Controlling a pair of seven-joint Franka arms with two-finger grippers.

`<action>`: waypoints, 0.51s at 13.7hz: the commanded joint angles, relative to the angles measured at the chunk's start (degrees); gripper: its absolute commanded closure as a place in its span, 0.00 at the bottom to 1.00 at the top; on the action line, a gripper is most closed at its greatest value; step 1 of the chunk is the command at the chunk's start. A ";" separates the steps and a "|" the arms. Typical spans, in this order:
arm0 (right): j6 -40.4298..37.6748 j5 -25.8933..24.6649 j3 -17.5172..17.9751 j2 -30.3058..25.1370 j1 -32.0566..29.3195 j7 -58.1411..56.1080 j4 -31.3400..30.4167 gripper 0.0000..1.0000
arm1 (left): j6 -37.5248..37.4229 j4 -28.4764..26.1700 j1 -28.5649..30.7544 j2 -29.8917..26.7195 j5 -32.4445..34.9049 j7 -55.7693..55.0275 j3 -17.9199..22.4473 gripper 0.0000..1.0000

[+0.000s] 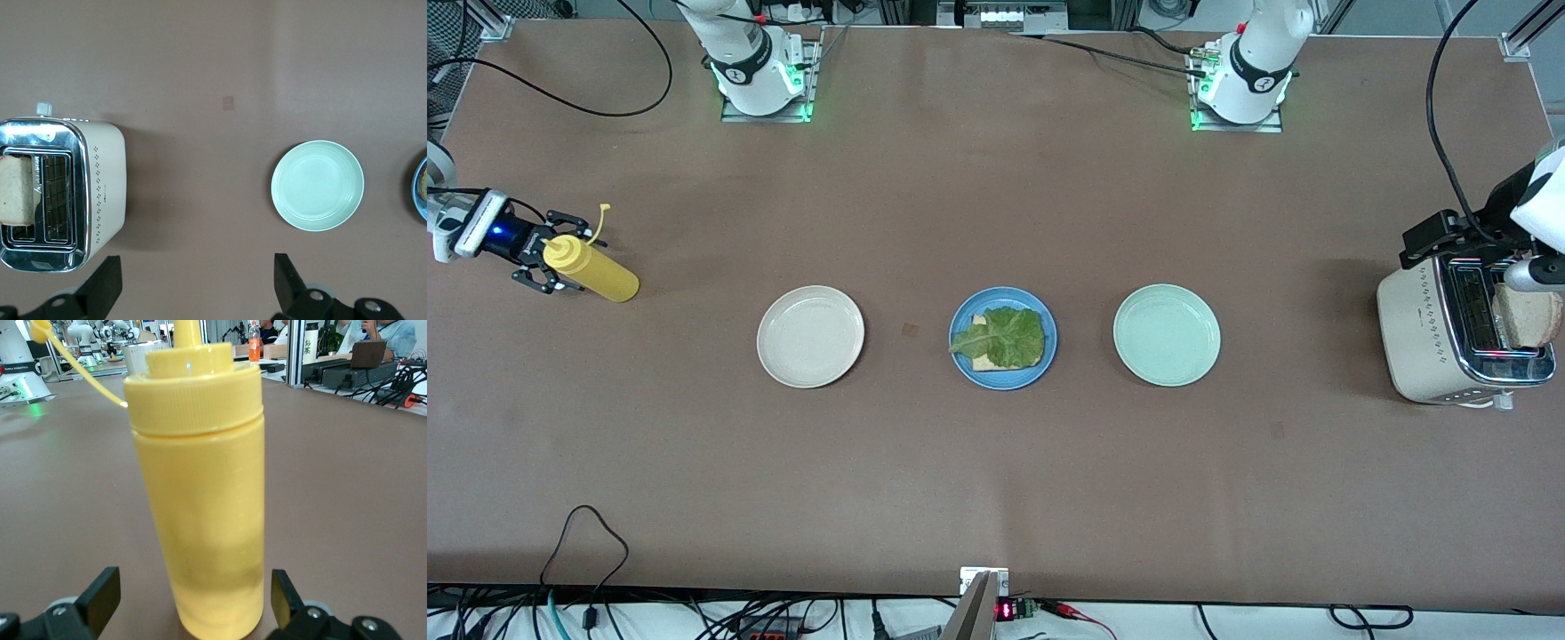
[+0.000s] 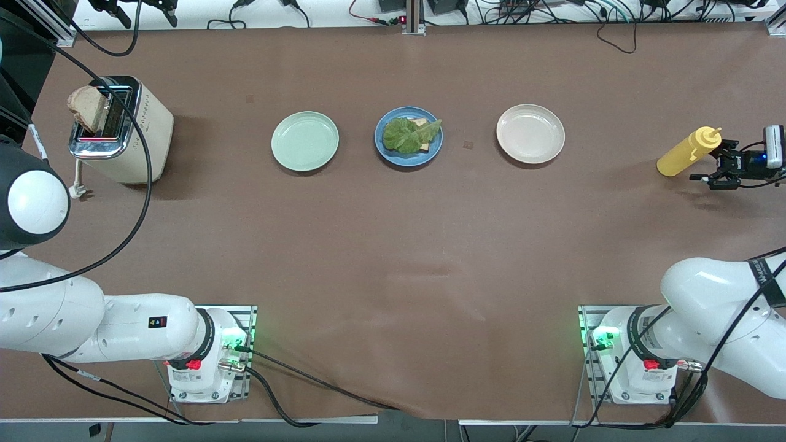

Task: Make sandwich in blue plate with both arms
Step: 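Close the right gripper on the mustard bottle and lift it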

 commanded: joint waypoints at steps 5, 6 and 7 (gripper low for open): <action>-1.11 1.22 3.80 2.25 -1.18 -0.68 0.41 0.00 | -0.43 0.75 0.23 0.24 -1.31 1.19 0.02 0.00; -1.11 1.22 3.98 2.52 -1.09 -0.76 0.23 0.00 | -0.43 0.75 0.23 0.24 -1.31 1.19 0.02 0.00; -1.02 1.31 4.94 2.78 -1.09 -1.03 0.23 0.00 | -0.43 0.75 0.23 0.24 -1.31 1.19 0.02 0.00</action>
